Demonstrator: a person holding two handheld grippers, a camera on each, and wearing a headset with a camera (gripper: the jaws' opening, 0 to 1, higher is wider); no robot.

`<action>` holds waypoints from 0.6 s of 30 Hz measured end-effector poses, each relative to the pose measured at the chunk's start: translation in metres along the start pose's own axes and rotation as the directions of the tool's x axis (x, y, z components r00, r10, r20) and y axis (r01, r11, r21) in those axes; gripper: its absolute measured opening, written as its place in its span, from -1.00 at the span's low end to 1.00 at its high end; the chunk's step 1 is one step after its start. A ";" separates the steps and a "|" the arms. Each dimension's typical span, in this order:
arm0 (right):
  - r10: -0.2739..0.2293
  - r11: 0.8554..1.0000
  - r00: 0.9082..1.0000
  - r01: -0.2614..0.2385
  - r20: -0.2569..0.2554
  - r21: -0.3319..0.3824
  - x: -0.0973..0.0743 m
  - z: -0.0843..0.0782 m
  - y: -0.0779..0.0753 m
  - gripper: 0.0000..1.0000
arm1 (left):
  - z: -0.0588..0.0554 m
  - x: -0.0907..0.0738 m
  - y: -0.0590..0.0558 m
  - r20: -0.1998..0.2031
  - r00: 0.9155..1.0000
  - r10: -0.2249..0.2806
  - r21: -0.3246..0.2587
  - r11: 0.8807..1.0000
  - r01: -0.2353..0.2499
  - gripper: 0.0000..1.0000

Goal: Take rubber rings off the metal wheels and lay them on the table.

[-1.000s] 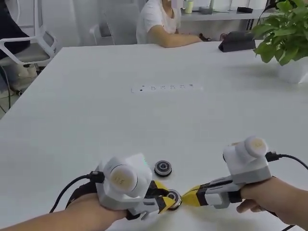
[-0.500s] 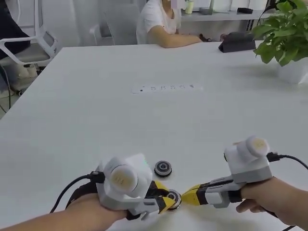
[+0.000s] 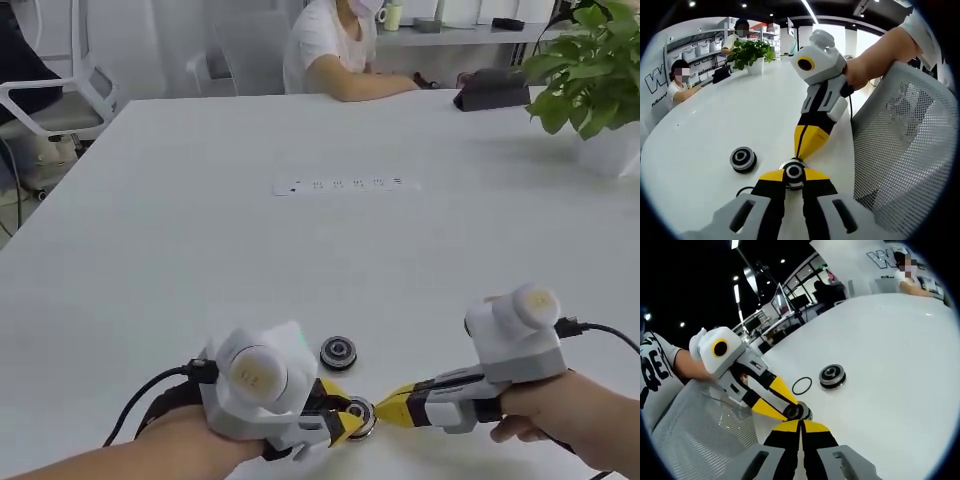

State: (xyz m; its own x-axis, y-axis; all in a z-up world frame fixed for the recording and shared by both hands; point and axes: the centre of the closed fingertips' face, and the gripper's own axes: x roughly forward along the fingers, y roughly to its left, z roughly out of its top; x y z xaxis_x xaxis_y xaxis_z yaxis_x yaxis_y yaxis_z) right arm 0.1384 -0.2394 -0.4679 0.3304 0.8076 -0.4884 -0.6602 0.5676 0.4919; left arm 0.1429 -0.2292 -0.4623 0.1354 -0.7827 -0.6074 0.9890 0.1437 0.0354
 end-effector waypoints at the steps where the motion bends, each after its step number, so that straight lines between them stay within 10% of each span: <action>1: 0.000 1.000 1.000 0.000 0.001 -0.002 0.000 0.000 0.000 -1.00 | 0.000 0.000 0.000 0.000 1.000 0.000 0.000 1.000 0.000 -0.86; 18: 0.010 1.000 1.000 -0.010 0.004 -0.008 0.002 0.003 0.004 -1.00 | 0.000 -0.001 0.000 -0.001 1.000 0.000 0.001 1.000 0.000 -0.86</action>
State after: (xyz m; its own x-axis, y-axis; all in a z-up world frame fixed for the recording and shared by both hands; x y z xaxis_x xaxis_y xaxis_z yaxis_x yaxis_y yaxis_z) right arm 0.1382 -0.2357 -0.4650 0.3265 0.8139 -0.4805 -0.6687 0.5582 0.4912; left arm 0.1427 -0.2286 -0.4622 0.1354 -0.7819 -0.6086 0.9891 0.1431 0.0362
